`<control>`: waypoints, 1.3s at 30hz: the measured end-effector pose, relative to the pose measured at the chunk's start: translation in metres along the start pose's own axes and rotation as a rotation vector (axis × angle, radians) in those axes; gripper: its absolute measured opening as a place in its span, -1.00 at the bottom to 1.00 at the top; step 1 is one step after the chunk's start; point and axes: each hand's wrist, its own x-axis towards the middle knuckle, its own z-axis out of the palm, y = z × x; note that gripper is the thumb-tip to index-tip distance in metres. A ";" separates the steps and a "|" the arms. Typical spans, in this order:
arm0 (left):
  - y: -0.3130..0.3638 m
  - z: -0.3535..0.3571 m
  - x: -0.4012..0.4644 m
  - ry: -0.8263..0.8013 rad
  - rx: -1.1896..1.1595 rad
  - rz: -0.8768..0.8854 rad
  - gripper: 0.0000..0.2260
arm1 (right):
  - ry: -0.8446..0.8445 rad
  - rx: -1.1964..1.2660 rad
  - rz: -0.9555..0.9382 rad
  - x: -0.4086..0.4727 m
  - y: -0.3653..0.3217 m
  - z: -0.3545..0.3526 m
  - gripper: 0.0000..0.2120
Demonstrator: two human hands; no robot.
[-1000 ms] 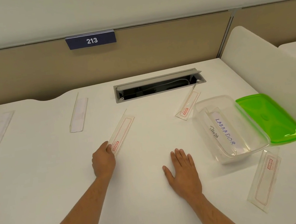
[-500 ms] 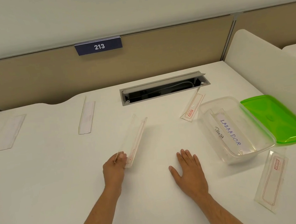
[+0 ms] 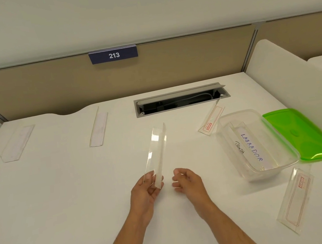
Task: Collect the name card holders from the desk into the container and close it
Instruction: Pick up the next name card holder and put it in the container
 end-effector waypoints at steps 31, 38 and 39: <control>0.028 -0.026 -0.008 -0.068 0.149 0.074 -0.35 | -0.376 0.006 0.067 -0.022 -0.001 -0.041 -0.40; 0.027 -0.040 -0.007 -0.107 0.075 0.077 -0.61 | -0.306 0.035 0.011 -0.018 0.006 -0.065 -0.39; 0.026 -0.041 -0.008 -0.125 0.063 0.072 -0.66 | -0.291 0.045 -0.001 -0.018 0.007 -0.068 -0.40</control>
